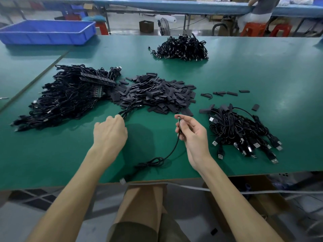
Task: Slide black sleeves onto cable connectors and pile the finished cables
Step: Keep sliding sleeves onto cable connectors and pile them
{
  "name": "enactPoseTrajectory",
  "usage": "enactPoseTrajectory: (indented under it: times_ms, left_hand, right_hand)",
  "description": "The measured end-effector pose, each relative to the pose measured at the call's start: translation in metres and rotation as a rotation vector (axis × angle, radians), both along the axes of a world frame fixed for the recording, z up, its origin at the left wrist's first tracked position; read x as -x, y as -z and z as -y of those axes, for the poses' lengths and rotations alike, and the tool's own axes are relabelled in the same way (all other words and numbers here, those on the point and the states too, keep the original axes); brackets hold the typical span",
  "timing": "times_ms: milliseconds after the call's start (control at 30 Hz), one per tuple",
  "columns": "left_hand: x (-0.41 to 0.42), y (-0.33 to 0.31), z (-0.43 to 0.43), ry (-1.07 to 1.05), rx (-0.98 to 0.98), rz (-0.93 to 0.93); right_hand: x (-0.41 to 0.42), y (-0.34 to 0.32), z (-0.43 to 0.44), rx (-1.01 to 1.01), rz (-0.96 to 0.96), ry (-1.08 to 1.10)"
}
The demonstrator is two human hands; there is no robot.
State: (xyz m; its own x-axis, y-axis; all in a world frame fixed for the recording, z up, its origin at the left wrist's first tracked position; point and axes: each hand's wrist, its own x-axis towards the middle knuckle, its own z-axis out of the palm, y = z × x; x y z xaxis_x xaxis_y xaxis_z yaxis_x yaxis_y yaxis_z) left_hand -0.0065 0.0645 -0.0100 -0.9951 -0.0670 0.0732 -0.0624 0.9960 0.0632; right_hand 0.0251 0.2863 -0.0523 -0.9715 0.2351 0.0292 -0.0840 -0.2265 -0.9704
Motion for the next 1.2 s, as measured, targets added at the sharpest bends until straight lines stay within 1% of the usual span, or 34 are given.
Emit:
enactPoseTrajectory:
  times_ms: [67,167,267,300,333,400,433,500,600,767,933,1067,1200]
  left_hand:
    - [-0.001,0.000,-0.005,-0.007,-0.016,-0.041]
    - [-0.001,0.001,-0.019,0.051,-0.008,-0.165]
    - [-0.003,0.003,-0.038,0.144,-0.059,-0.191]
    - [-0.004,0.003,-0.045,0.185,-0.140,-0.182]
    - [-0.005,0.003,-0.052,0.228,-0.272,-0.131]
    - [-0.008,0.001,-0.063,0.310,-0.607,0.093]
    - [-0.010,0.003,-0.067,0.370,-0.708,0.186]
    - [-0.016,0.006,-0.073,0.504,-0.699,0.230]
    - [-0.021,0.015,-0.080,0.580,-0.705,0.214]
    - [-0.022,0.025,-0.086,0.571,-0.773,0.158]
    - [-0.018,0.031,-0.083,0.524,-0.813,0.041]
    - [-0.010,0.025,-0.075,0.570,-0.805,0.098]
    - [0.026,0.008,-0.063,0.535,-0.758,0.121]
  right_hand:
    - [0.000,0.000,0.001,-0.014,0.008,0.014]
    - [0.000,0.000,0.003,-0.020,0.017,0.033]
    - [0.000,0.001,0.003,0.003,0.018,0.055]
    - [0.000,0.001,0.003,0.013,0.015,0.062]
    - [0.000,0.001,0.002,0.024,0.013,0.069]
    - [0.000,0.001,0.002,0.033,0.014,0.095]
    - [0.000,0.002,0.001,0.041,0.014,0.110]
    - [0.000,0.002,0.001,0.073,0.015,0.126]
    - [0.000,0.002,0.001,0.077,0.004,0.118]
    - [0.001,0.002,0.001,0.081,-0.001,0.079]
    - [0.001,0.000,0.002,0.064,-0.036,-0.022]
    - [0.000,-0.001,0.001,0.073,-0.035,0.000]
    - [0.000,-0.004,-0.001,0.210,-0.020,0.022]
